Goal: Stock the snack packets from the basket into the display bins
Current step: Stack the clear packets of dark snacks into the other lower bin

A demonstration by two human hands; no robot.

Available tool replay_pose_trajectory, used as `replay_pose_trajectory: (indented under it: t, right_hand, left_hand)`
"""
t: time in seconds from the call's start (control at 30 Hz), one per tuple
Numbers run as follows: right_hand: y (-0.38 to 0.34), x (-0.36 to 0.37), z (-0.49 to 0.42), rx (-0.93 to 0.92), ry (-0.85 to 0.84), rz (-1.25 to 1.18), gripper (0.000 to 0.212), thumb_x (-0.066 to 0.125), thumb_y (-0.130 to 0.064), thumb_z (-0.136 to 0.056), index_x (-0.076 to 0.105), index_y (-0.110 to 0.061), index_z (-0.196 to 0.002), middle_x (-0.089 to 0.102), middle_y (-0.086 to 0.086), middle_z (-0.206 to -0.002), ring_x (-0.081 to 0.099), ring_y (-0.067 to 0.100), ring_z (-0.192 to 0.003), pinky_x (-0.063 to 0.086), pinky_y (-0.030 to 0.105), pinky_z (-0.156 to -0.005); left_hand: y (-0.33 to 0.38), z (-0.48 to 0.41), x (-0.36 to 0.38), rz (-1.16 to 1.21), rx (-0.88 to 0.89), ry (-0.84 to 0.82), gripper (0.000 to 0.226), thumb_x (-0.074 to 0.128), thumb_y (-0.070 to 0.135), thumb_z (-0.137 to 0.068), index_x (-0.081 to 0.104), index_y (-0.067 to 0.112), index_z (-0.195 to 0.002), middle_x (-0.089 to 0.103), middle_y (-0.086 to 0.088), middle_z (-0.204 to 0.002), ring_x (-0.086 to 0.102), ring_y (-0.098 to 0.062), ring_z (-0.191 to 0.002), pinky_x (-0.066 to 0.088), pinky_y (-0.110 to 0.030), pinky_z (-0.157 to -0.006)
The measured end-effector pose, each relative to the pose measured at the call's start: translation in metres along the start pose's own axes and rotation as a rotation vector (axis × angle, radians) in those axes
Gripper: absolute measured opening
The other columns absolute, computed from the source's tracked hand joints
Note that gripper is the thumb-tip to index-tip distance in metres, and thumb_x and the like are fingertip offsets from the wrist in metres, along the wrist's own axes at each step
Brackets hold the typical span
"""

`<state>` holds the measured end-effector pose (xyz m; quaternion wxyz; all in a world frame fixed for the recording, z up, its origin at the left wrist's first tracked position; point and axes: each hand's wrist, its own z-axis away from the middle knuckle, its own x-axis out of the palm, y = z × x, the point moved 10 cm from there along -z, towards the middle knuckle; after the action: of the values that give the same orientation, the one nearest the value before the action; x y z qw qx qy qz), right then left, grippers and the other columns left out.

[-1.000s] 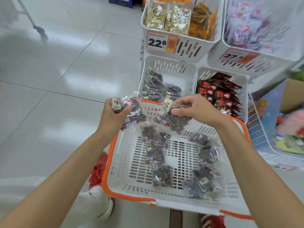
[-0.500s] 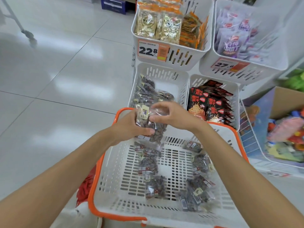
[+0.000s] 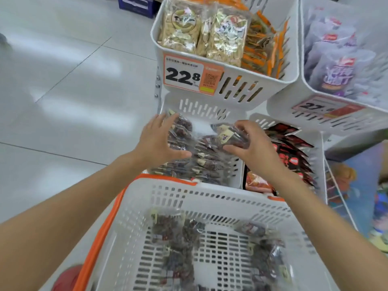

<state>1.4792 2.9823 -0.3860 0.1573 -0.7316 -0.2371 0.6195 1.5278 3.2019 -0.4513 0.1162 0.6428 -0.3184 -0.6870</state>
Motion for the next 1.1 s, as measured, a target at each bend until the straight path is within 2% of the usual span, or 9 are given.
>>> replay_pose_trajectory:
  t: [0.1, 0.2, 0.33, 0.4, 0.47, 0.67, 0.8, 0.97, 1.1]
  right_hand:
    - [0.006, 0.018, -0.025, -0.168, 0.116, 0.264, 0.049, 0.078, -0.030, -0.083, 0.055, -0.011, -0.122, 0.052, 0.009, -0.113, 0.046, 0.025, -0.104, 0.042, 0.035, -0.076]
    - [0.032, 0.050, -0.052, -0.131, 0.084, 0.417, 0.049, 0.074, -0.030, -0.085, 0.054, -0.010, -0.125, 0.050, 0.016, -0.120, 0.046, 0.034, -0.111, 0.052, 0.044, -0.076]
    - [0.066, 0.110, -0.074, -0.019, -0.243, 0.193, 0.066, 0.062, -0.045, -0.092, 0.038, -0.017, -0.146, 0.041, 0.011, -0.145, 0.039, 0.028, -0.131, 0.036, 0.037, -0.105]
    - [0.069, 0.120, -0.079, 0.049, -0.309, -0.010, 0.064, 0.048, -0.049, -0.097, 0.033, -0.017, -0.150, 0.038, 0.008, -0.151, 0.037, 0.023, -0.137, 0.027, 0.029, -0.108]
    - [0.070, 0.124, -0.083, 0.049, -0.320, -0.024, 0.061, 0.039, -0.050, -0.099, 0.032, -0.019, -0.151, 0.038, 0.009, -0.151, 0.035, 0.026, -0.138, 0.027, 0.033, -0.111]
    - [0.075, 0.128, -0.094, 0.059, -0.248, 0.175, 0.061, 0.046, -0.054, -0.097, 0.032, -0.025, -0.148, 0.034, 0.008, -0.151, 0.032, 0.032, -0.135, 0.034, 0.046, -0.107]
    - [0.073, 0.123, -0.081, 0.098, -0.230, 0.157, 0.068, 0.039, -0.061, -0.095, 0.024, -0.029, -0.153, 0.023, 0.010, -0.157, 0.019, 0.032, -0.144, 0.027, 0.049, -0.112]
    - [0.038, 0.092, -0.028, 0.048, -0.146, 0.140, 0.077, 0.033, -0.068, -0.088, 0.024, -0.028, -0.154, 0.026, 0.006, -0.158, 0.019, 0.025, -0.147, 0.022, 0.047, -0.119]
    - [-0.021, 0.060, 0.038, -0.086, -0.047, 0.056, 0.056, 0.049, -0.047, -0.098, 0.038, -0.025, -0.148, 0.039, -0.002, -0.151, 0.031, 0.014, -0.140, 0.026, 0.030, -0.114]
  left_hand:
    - [-0.018, -0.024, 0.021, -0.117, -0.020, 0.010, 0.118, 0.072, 0.072, -0.064, 0.008, 0.035, -0.155, -0.006, -0.002, -0.165, -0.009, -0.025, -0.151, 0.005, -0.053, -0.121]
    - [-0.026, -0.037, 0.036, -0.161, -0.032, 0.006, 0.123, 0.070, 0.075, -0.064, 0.000, 0.034, -0.156, -0.016, -0.003, -0.164, -0.017, -0.025, -0.150, 0.005, -0.056, -0.120]
    - [-0.029, -0.037, 0.046, -0.247, 0.005, 0.070, 0.125, 0.065, 0.078, -0.062, -0.002, 0.031, -0.156, -0.015, -0.008, -0.163, -0.022, -0.028, -0.148, 0.008, -0.054, -0.121]
    - [-0.030, -0.037, 0.046, -0.221, 0.004, 0.102, 0.124, 0.064, 0.079, -0.061, 0.000, 0.030, -0.156, -0.013, -0.008, -0.164, -0.021, -0.027, -0.149, 0.007, -0.050, -0.122]
    - [-0.030, -0.038, 0.044, -0.208, 0.013, 0.136, 0.124, 0.064, 0.079, -0.062, 0.004, 0.028, -0.157, -0.009, -0.008, -0.164, -0.019, -0.026, -0.150, 0.007, -0.048, -0.123]
    - [-0.031, -0.037, 0.044, -0.206, 0.019, 0.157, 0.118, 0.064, 0.077, -0.065, 0.008, 0.026, -0.157, -0.003, -0.007, -0.165, -0.017, -0.023, -0.150, 0.004, -0.043, -0.123]
    - [-0.032, -0.036, 0.040, -0.093, 0.016, 0.127, 0.109, 0.072, 0.066, -0.069, 0.018, 0.027, -0.155, 0.001, -0.004, -0.165, -0.016, -0.020, -0.150, 0.007, -0.045, -0.123]
    - [-0.026, -0.007, 0.029, 0.028, -0.043, 0.059, 0.085, 0.074, 0.054, -0.077, 0.034, 0.029, -0.149, 0.020, 0.000, -0.162, 0.005, -0.023, -0.152, 0.014, -0.049, -0.121]
    - [0.002, 0.054, 0.005, 0.068, 0.003, 0.136, 0.059, 0.074, 0.043, -0.083, 0.052, 0.027, -0.136, 0.048, 0.005, -0.143, 0.039, -0.019, -0.133, 0.033, -0.039, -0.111]
